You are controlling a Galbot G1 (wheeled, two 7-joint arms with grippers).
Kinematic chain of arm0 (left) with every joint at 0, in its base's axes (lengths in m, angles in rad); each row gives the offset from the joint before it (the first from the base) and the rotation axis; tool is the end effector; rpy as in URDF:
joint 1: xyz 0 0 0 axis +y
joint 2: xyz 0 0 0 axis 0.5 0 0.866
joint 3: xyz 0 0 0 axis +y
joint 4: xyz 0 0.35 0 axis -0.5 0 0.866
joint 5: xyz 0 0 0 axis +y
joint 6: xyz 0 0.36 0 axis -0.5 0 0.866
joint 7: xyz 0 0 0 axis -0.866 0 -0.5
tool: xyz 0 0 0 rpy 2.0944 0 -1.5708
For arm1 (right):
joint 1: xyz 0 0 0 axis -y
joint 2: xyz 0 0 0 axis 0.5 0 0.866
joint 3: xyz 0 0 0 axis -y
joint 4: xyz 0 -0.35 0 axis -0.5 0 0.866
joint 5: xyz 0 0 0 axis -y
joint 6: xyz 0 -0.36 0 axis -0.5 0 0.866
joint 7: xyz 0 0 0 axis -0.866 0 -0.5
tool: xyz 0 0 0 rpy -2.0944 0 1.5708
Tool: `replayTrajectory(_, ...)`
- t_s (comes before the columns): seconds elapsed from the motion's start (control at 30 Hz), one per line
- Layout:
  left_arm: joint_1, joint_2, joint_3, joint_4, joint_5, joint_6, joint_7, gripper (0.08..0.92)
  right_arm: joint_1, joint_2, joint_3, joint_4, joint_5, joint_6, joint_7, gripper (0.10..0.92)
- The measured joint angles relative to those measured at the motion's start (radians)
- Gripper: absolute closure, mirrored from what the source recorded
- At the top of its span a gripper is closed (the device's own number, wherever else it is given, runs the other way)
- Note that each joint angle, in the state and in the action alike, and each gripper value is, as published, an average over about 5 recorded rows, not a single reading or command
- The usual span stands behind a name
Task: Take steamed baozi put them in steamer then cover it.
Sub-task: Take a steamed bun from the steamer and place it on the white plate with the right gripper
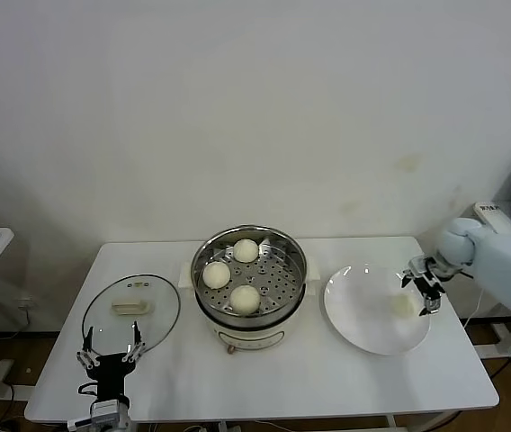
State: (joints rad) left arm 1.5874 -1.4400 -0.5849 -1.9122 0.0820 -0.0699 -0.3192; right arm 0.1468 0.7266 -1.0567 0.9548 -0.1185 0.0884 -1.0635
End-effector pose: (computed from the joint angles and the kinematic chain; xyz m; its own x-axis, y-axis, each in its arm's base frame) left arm 0.1748 0.0505 -0.3669 -0.9514 -0.3038 0.0493 -0.2827 0.9260 0.2503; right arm 0.5479 -0.2219 -0.2198 -0.1252 0.0125 0.9921 -0.9653 -0.2323 -0.1189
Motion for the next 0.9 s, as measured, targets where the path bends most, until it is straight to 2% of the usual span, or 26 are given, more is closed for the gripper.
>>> replayTrajectory(0.53,0.006,-0.005,-0.002,-0.008,0.0,0.0,-0.001,0.177,-0.067,0.045,0.064,-0.063,-0.044,-0.002,0.003,0.215)
replayTrajectory(0.67,0.007,-0.006,-0.001,-0.011,0.001,0.0,-0.002,0.177,-0.071,0.049,0.071,-0.066,-0.047,-0.005,0.004,0.25)
replayTrajectory(0.9,0.011,-0.007,-0.002,-0.018,0.001,-0.001,-0.002,0.177,-0.064,0.046,0.073,-0.066,-0.052,-0.008,0.004,0.37)
